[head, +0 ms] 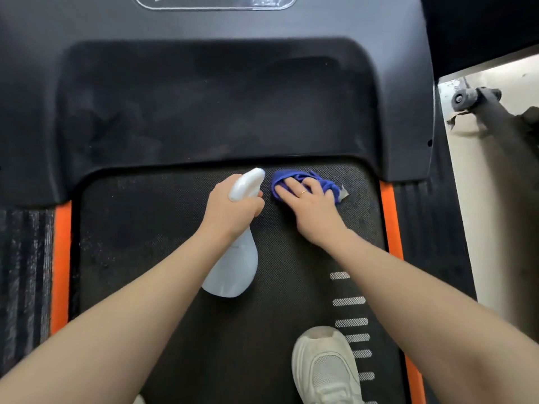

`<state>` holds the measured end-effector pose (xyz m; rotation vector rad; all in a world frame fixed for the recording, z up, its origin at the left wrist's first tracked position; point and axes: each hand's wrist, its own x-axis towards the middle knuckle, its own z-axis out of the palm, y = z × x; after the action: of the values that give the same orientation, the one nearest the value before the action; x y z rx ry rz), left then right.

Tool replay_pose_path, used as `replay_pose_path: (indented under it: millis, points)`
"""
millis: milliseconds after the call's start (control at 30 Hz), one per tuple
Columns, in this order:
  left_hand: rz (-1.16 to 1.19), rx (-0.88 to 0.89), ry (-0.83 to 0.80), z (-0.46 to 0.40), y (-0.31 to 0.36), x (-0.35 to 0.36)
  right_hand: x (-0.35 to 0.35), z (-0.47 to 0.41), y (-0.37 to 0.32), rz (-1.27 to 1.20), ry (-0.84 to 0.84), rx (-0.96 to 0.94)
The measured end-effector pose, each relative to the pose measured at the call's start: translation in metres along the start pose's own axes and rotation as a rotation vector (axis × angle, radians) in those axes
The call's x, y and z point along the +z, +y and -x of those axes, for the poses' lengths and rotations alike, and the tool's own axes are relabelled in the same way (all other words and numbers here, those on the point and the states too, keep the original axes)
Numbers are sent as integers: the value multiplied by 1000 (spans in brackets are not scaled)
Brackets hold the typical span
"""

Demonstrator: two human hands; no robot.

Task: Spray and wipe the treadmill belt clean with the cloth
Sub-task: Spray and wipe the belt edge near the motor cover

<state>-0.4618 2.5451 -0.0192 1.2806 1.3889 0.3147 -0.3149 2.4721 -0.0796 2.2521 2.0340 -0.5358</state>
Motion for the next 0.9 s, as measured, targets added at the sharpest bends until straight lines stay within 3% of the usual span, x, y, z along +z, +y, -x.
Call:
replay_pose_path:
  millis: [67,167,233,300,400,633,733,900]
  points:
    - [-13,-3,-16,0,0,-4,-3,0,32,37,62,193]
    - [-62,-14,-82,2,3,-5,-11,11,68,-4,-11,451]
    - [-144,-7,-187,7,7,4,-22,21,79,-298,114,477]
    - [-227,69,-297,14,12,21,-31,35,86,-617,277,638]
    - [-284,166,-320,21,17,50,-30,60,93,-870,404,845]
    - [-315,33,-287,21,19,93,-27,90,78,-1020,496,877]
    - [-351,75,-285,24,18,90,-24,96,75,-913,420,820]
    - [-240,10,-72,11,2,49,-18,73,53,-666,410,598]
